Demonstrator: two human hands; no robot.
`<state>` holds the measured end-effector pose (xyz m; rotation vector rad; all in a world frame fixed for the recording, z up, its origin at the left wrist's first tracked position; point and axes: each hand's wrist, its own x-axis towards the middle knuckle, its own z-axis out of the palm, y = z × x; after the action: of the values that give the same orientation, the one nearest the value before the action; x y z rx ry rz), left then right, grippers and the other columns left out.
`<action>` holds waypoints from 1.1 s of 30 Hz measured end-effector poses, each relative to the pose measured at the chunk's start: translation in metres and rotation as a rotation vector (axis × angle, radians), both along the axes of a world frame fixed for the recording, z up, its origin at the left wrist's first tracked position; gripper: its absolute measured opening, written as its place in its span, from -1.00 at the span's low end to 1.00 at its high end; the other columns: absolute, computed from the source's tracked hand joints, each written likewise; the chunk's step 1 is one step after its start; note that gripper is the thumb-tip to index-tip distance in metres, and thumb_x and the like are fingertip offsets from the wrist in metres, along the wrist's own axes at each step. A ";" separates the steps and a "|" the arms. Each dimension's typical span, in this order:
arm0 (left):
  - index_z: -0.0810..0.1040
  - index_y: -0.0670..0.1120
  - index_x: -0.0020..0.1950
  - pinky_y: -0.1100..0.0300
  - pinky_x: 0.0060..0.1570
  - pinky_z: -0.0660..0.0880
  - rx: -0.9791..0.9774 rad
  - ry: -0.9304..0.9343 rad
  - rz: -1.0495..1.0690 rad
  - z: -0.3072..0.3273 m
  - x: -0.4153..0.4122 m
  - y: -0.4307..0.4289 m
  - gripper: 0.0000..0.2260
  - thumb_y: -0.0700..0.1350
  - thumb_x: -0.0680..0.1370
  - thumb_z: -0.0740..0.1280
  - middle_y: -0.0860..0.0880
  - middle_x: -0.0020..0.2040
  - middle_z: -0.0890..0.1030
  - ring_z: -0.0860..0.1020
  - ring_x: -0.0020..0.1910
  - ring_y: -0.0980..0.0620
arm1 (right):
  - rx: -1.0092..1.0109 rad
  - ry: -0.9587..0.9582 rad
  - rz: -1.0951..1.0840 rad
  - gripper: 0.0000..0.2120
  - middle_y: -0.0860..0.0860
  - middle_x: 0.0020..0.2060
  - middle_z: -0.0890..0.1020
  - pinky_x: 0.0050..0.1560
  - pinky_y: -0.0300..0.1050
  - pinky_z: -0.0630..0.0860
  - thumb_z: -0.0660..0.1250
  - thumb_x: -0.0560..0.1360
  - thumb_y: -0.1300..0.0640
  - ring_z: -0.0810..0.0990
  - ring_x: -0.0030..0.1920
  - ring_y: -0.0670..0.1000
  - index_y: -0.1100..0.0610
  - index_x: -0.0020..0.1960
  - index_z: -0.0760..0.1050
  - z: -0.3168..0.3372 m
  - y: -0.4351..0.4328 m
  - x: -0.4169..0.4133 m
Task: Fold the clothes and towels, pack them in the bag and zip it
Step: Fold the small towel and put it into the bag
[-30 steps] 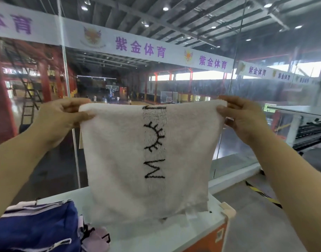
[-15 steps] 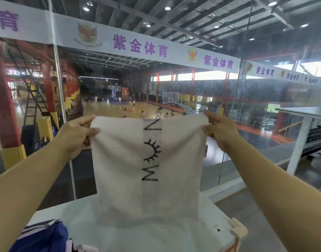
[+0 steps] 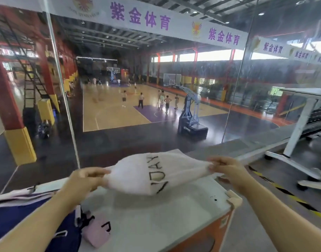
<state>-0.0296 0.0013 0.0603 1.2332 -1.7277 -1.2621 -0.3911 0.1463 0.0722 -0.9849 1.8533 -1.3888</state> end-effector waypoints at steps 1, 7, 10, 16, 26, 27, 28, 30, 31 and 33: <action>0.71 -0.07 -0.21 0.16 -0.13 0.51 0.042 -0.080 -0.021 -0.016 0.003 0.007 -0.88 -0.25 0.33 0.45 -0.15 -0.13 0.68 0.57 -0.16 -0.06 | 0.092 0.032 0.012 -0.85 0.05 -0.14 0.62 -0.13 -0.11 0.43 0.43 0.42 0.25 0.55 -0.13 0.02 0.07 -0.03 0.61 -0.021 0.010 0.003; 0.56 -0.15 -0.45 0.27 -0.39 0.47 0.022 -0.508 -0.269 -0.050 -0.004 0.034 -0.74 -0.16 0.45 0.42 -0.10 -0.42 0.65 0.53 -0.45 0.02 | 0.432 0.212 0.068 -0.83 0.02 -0.26 0.54 -0.30 -0.23 0.45 0.49 0.38 0.05 0.49 -0.29 -0.05 0.15 -0.15 0.60 -0.081 0.038 0.015; 0.61 -0.19 -0.27 0.18 -0.33 0.54 0.074 -0.624 -0.360 -0.049 -0.010 0.035 -0.83 -0.11 0.46 0.40 -0.12 -0.37 0.68 0.56 -0.43 -0.01 | 0.496 0.362 0.130 -0.78 -0.01 -0.31 0.56 -0.23 -0.23 0.56 0.46 0.42 0.00 0.53 -0.38 -0.07 0.16 -0.17 0.57 -0.081 0.038 0.017; 0.62 -0.07 -0.25 0.27 -0.29 0.54 -0.129 -0.629 -0.269 -0.058 -0.028 0.010 -0.86 -0.05 0.47 0.40 0.01 -0.39 0.68 0.59 -0.45 0.15 | 0.570 0.664 0.067 -0.69 -0.24 -0.41 0.65 0.02 -0.02 0.55 0.30 0.29 -0.39 0.63 -0.35 -0.20 -0.16 -0.25 0.54 -0.078 0.005 0.004; 0.57 -0.01 -0.23 0.13 -0.19 0.38 -0.280 -0.554 0.014 -0.089 -0.080 -0.087 -0.85 -0.03 0.53 0.31 0.03 -0.20 0.62 0.53 -0.17 0.01 | 0.415 0.517 -0.053 -0.75 -0.06 -0.04 0.59 0.00 -0.08 0.50 0.36 0.45 -0.08 0.54 -0.06 -0.02 0.05 0.03 0.50 -0.099 -0.103 -0.026; 0.59 -0.02 -0.15 0.12 -0.14 0.39 -0.286 -0.559 0.036 -0.095 -0.085 -0.099 -0.87 -0.03 0.53 0.29 0.00 -0.12 0.63 0.53 -0.11 -0.01 | 0.417 0.515 -0.055 -0.70 -0.03 0.04 0.58 0.03 -0.09 0.48 0.34 0.47 -0.06 0.54 -0.01 0.00 0.07 0.13 0.48 -0.104 -0.113 -0.030; 0.60 -0.06 -0.05 0.11 -0.08 0.40 -0.291 -0.560 0.057 -0.102 -0.089 -0.111 -0.86 -0.04 0.54 0.28 -0.05 -0.04 0.63 0.54 -0.05 -0.05 | 0.422 0.528 -0.047 -0.64 0.00 0.12 0.56 0.07 -0.09 0.46 0.32 0.50 -0.04 0.54 0.06 0.04 0.10 0.22 0.45 -0.108 -0.123 -0.035; 0.58 -0.16 0.09 0.07 0.05 0.42 -0.303 -0.594 0.090 -0.114 -0.096 -0.132 -0.77 -0.07 0.55 0.25 -0.15 0.10 0.61 0.53 0.09 -0.13 | 0.431 0.593 -0.011 -0.57 0.04 0.29 0.47 0.18 -0.08 0.40 0.27 0.54 0.00 0.50 0.21 0.08 0.15 0.34 0.37 -0.114 -0.139 -0.040; 0.57 -0.18 0.11 0.05 0.09 0.41 -0.310 -0.626 0.101 -0.118 -0.098 -0.142 -0.73 -0.05 0.56 0.22 -0.17 0.13 0.60 0.52 0.13 -0.16 | 0.434 0.623 0.013 -0.55 0.04 0.34 0.41 0.22 -0.07 0.37 0.25 0.56 0.01 0.46 0.27 0.08 0.15 0.39 0.33 -0.118 -0.146 -0.043; 0.57 -0.18 0.06 0.03 0.10 0.41 -0.323 -0.700 0.088 -0.126 -0.102 -0.156 -0.70 -0.03 0.55 0.15 -0.16 0.13 0.60 0.51 0.14 -0.16 | 0.443 0.666 0.076 -0.53 0.02 0.40 0.35 0.28 -0.07 0.33 0.23 0.57 0.04 0.40 0.34 0.07 0.12 0.44 0.27 -0.125 -0.159 -0.045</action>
<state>-0.1321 -0.1545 -0.0656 1.6365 -2.2091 -0.4749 -0.4365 -0.0124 -0.0525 -1.3528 2.4179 -0.5733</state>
